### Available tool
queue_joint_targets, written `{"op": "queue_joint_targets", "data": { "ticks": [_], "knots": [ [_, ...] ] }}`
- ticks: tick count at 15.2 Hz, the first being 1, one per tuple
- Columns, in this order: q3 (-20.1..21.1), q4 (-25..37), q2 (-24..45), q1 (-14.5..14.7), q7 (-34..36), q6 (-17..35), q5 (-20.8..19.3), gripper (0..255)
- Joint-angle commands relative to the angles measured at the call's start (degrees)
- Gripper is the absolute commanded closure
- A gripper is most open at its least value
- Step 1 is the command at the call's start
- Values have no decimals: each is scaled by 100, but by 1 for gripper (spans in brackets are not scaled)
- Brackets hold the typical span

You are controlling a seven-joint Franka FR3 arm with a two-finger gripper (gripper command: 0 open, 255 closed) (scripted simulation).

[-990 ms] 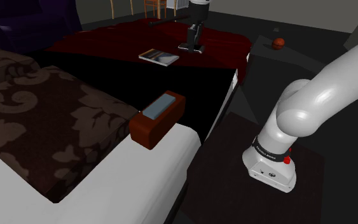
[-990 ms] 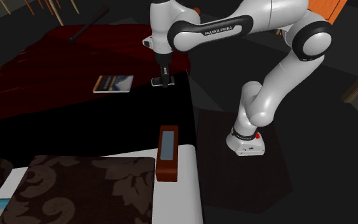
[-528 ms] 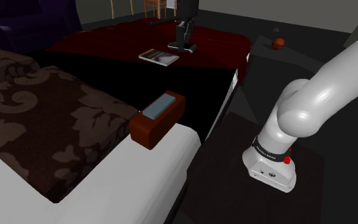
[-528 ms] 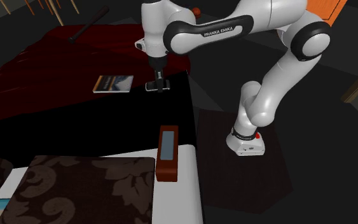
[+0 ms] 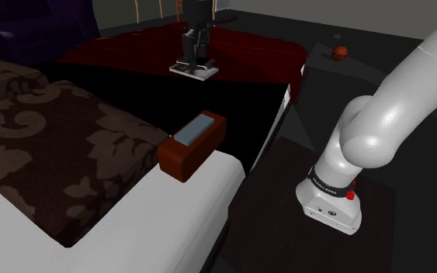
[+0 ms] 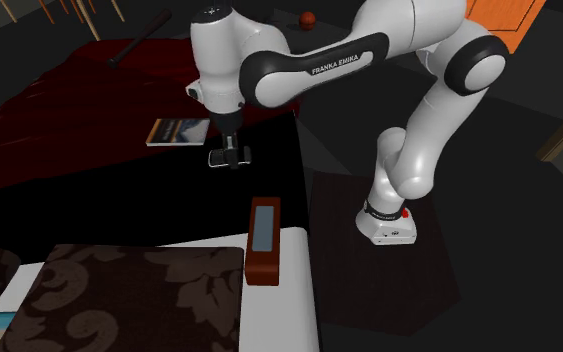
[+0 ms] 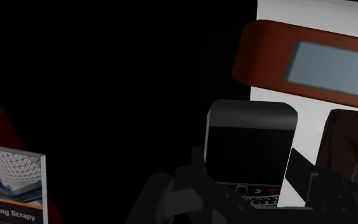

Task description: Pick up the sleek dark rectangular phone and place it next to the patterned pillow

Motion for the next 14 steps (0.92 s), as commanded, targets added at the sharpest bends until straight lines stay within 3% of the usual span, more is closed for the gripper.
{"op": "queue_joint_targets", "data": {
  "ticks": [1, 7, 14],
  "knots": [
    [160, 296, 286, 85, 257, -19, -8, 255],
    [627, 1334, 1211, 396, 1069, -189, -156, 255],
    [620, 793, 1209, 400, 1097, 350, -162, 255]
  ]
}}
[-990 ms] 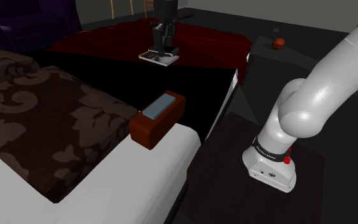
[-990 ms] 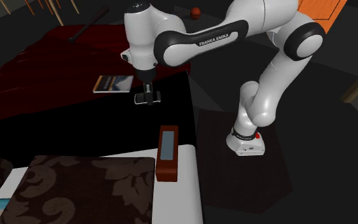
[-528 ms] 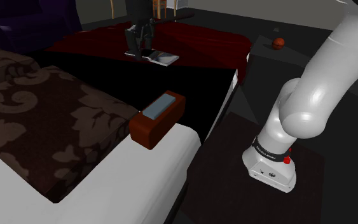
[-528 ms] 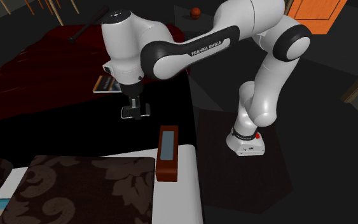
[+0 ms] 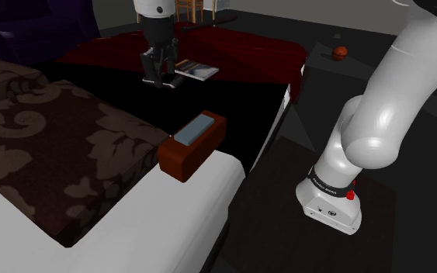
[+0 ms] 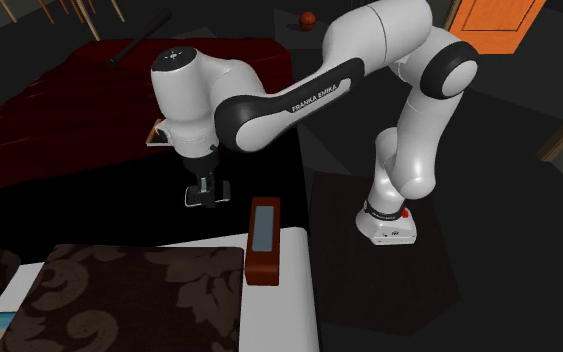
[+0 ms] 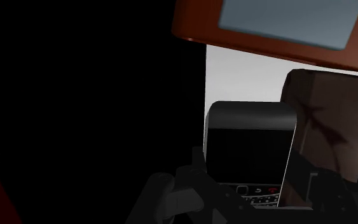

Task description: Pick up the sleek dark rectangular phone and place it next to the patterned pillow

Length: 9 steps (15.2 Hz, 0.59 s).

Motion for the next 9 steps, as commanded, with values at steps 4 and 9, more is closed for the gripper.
{"op": "queue_joint_targets", "data": {
  "ticks": [4, 9],
  "knots": [
    [5, -351, 34, 5, 36, 385, -15, 255],
    [7, -666, 96, 6, 69, 760, -39, 255]
  ]
}}
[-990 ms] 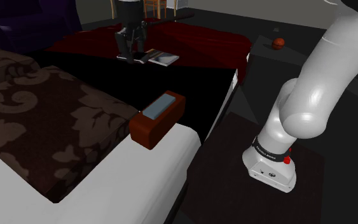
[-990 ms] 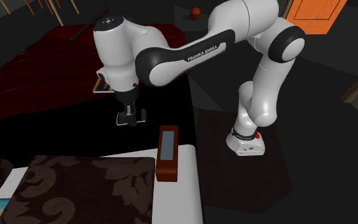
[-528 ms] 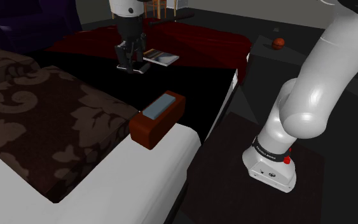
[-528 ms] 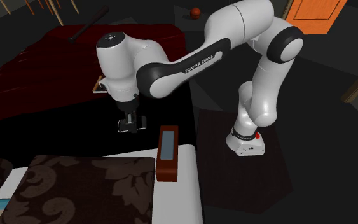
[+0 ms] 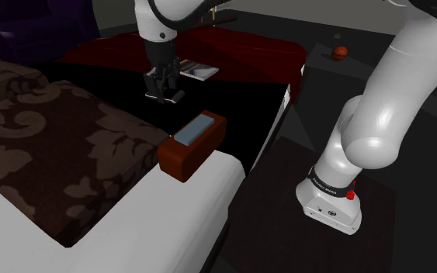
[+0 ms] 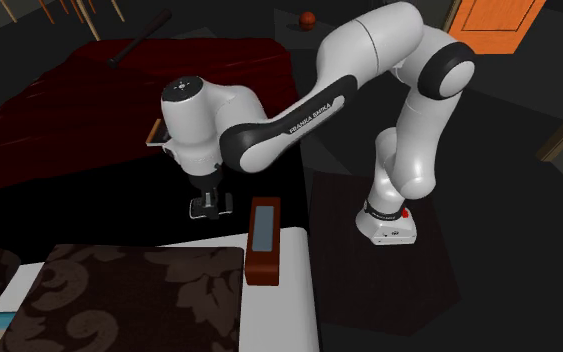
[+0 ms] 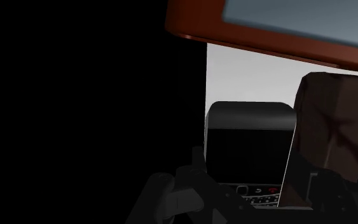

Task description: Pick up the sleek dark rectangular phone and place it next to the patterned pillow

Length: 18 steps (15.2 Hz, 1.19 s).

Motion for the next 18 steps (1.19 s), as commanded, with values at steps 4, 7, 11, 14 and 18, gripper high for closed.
{"op": "queue_joint_targets", "data": {
  "ticks": [4, 7, 11, 14, 18],
  "knots": [
    [2, -289, 79, 2, 38, 367, -31, 255],
    [3, -447, 146, 3, 65, 589, -56, 255],
    [4, -640, 251, 5, 105, 883, -96, 255],
    [3, -772, 342, 7, 140, 1102, -133, 255],
    [-1, -931, 480, 11, 191, 1392, -189, 255]
  ]
}}
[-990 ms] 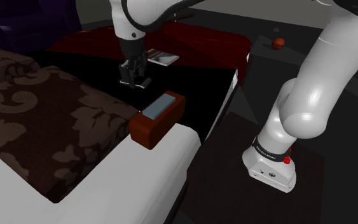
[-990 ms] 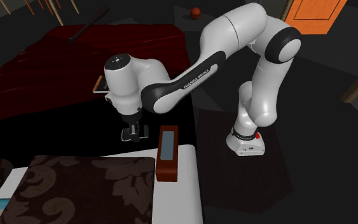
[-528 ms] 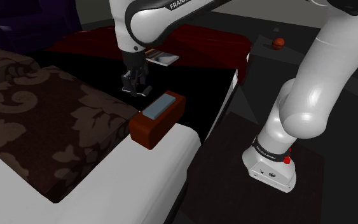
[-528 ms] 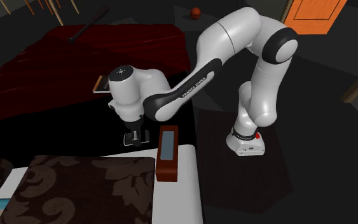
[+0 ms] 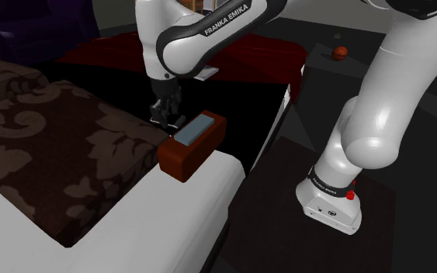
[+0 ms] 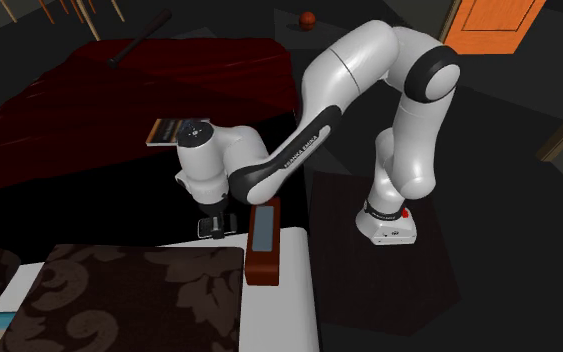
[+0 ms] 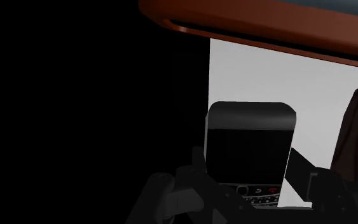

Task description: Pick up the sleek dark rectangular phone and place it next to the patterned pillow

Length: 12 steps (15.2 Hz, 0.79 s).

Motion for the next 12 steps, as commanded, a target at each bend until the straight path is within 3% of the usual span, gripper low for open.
{"op": "queue_joint_targets", "data": {
  "ticks": [1, 8, 12],
  "knots": [
    [-3, -93, 65, 1, 25, 158, -29, 255],
    [-20, -313, 358, 12, 135, 658, -157, 255],
    [-20, -313, 358, 12, 135, 658, -157, 255]
  ]
}}
